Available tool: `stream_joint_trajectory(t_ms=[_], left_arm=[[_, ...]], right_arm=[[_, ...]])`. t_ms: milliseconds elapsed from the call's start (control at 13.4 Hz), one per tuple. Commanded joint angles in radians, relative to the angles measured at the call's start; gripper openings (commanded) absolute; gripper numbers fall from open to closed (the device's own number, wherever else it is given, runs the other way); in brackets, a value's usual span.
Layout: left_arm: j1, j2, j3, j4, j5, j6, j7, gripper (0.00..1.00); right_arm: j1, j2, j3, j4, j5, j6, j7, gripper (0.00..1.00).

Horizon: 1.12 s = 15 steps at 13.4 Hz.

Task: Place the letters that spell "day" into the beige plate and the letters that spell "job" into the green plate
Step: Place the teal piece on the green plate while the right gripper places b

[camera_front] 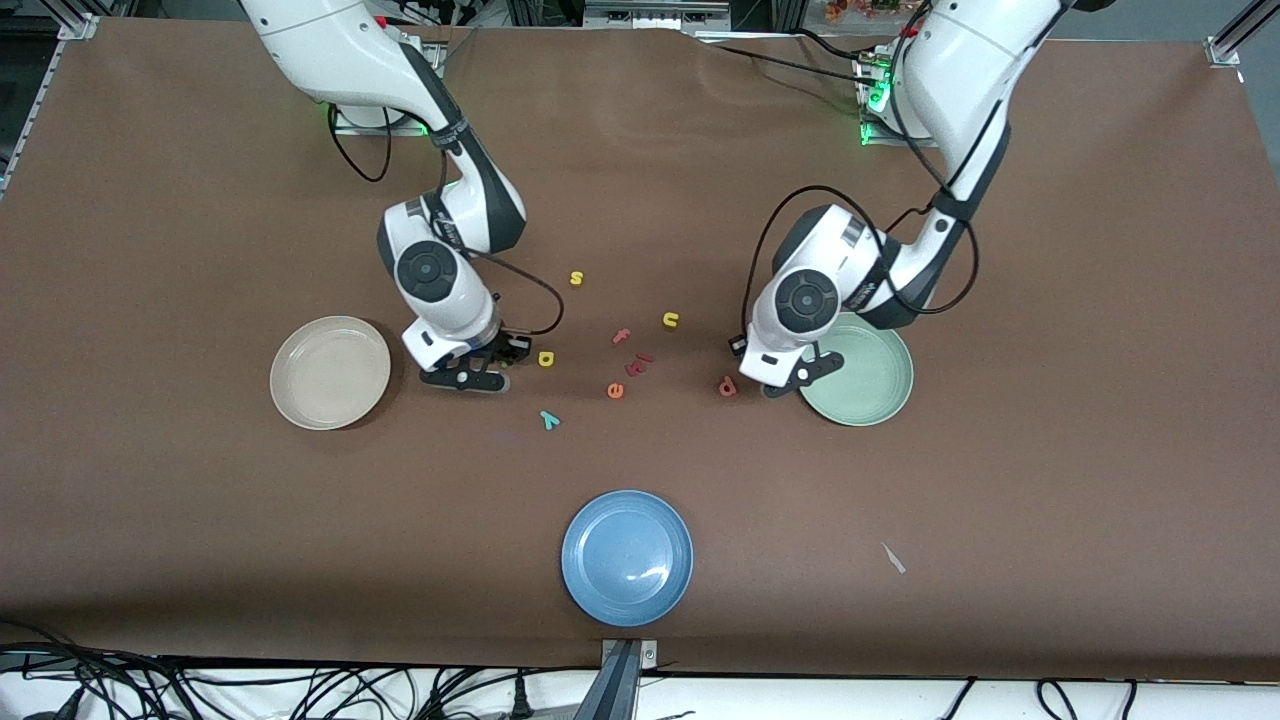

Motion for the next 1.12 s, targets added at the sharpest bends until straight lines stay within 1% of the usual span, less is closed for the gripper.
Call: stream_joint_trajectory(t_ms=[0, 74, 223, 298, 521, 670, 745, 819, 894, 968, 1043], left_arm=[[0.064, -0.044, -0.001, 0.004, 0.036, -0.051, 0.123, 0.0], [0.086, -0.042, -0.001, 0.004, 0.063, -0.05, 0.18, 0.0], [0.109, -0.033, -0.004, 0.004, 0.191, -0.04, 0.19, 0.0], [0.121, -0.021, -0.004, 0.002, 0.215, -0.039, 0.202, 0.0], [0.132, 0.017, -0.004, -0.001, 0.209, -0.036, 0.2, 0.0], [0.132, 0.04, -0.004, -0.003, 0.204, -0.028, 0.199, 0.0], [0.13, 0.05, -0.006, -0.003, 0.203, -0.028, 0.197, 0.0], [0.129, 0.063, -0.01, -0.004, 0.198, -0.028, 0.187, 0.0], [0.121, 0.073, -0.01, -0.003, 0.198, -0.028, 0.185, 0.0], [0.127, 0.073, -0.01, -0.001, 0.198, -0.028, 0.185, 0.0], [0.129, 0.073, -0.01, -0.001, 0.198, -0.028, 0.185, 0.19]], right_arm=[[-0.012, -0.084, -0.08, -0.028, 0.024, -0.103, -0.167, 0.0], [-0.012, -0.104, -0.105, -0.034, 0.026, -0.14, -0.207, 0.0], [-0.012, -0.121, -0.152, -0.06, 0.026, -0.156, -0.231, 0.0], [-0.012, -0.121, -0.177, -0.067, 0.026, -0.154, -0.257, 0.0], [-0.028, -0.098, -0.25, -0.068, 0.026, -0.153, -0.36, 0.0], [-0.098, -0.08, -0.251, -0.061, 0.026, -0.143, -0.473, 0.0], [-0.123, -0.074, -0.249, -0.055, 0.029, -0.143, -0.515, 0.23], [-0.133, -0.062, -0.249, -0.046, 0.044, -0.143, -0.524, 0.86], [-0.129, -0.055, -0.246, -0.035, 0.073, -0.151, -0.528, 1.0], [-0.121, -0.055, -0.241, -0.031, 0.104, -0.153, -0.515, 1.0], [-0.106, -0.057, -0.237, -0.029, 0.139, -0.154, -0.515, 1.0]])
